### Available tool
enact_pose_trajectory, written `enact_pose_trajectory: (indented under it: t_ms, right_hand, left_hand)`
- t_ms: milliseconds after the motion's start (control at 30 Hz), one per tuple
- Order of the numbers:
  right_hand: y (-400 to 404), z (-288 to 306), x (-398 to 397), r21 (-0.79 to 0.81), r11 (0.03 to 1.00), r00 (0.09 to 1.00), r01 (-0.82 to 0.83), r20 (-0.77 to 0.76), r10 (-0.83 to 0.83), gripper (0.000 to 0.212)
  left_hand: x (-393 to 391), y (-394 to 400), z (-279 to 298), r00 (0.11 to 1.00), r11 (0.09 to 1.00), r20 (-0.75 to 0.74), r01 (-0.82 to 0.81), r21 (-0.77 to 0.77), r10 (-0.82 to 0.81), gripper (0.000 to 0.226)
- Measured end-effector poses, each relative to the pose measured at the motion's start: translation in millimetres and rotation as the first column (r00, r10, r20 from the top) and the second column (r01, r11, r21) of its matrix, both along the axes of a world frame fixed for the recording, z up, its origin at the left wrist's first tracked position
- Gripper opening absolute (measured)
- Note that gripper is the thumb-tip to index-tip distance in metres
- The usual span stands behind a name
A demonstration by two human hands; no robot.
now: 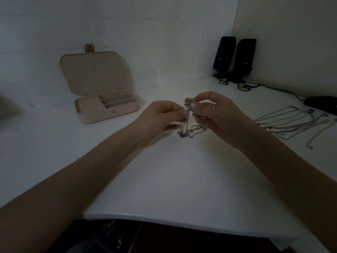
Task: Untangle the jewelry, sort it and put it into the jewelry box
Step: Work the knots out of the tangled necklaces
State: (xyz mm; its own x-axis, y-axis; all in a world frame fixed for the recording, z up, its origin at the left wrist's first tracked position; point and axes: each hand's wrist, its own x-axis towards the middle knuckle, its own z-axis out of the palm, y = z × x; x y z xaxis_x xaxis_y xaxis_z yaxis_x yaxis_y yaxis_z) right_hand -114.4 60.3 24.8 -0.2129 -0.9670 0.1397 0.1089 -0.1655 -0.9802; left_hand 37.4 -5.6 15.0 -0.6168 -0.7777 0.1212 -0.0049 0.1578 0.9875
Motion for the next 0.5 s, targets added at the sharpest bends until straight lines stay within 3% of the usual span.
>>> enact_pose_trajectory:
  t_ms: [167, 267, 367, 433, 500]
  right_hand:
    - [-1.3, -1.3, -2.6, 0.055, 0.994, 0.994, -0.094, 0.058, 0.091, 0.015]
    - [1.6, -2.0, -2.6, 0.0, 1.0, 0.965, -0.028, -0.261, 0.027, 0.016]
    - [1.6, -1.9, -0.1, -0.189, 0.977, 0.769, 0.094, -0.609, -0.192, 0.013]
    - [-1.1, -3.1, 0.0, -0.272, 0.951, 0.63, 0.145, -0.716, -0.3, 0.017]
    - [-2.7, -2.6, -1.6, -0.284, 0.944, 0.641, 0.165, -0.697, -0.322, 0.021]
  left_hand:
    - [-2.0, 1.6, -0.1, 0.996, 0.991, -0.037, 0.089, 0.1, -0.086, 0.014]
    - [-0.8, 0.2, -0.5, 0.992, 0.984, -0.071, 0.109, 0.14, -0.1, 0.017]
    - [-1.9, 0.9, -0.3, 0.996, 0.987, -0.075, 0.062, 0.147, -0.052, 0.023]
    - [-2.6, 0.2, 1.0, 0.994, 0.983, -0.105, 0.027, 0.179, -0.008, 0.025]
    - [-2.9, -1.1, 2.9, 0.988, 0.976, -0.15, 0.007, 0.218, 0.027, 0.025]
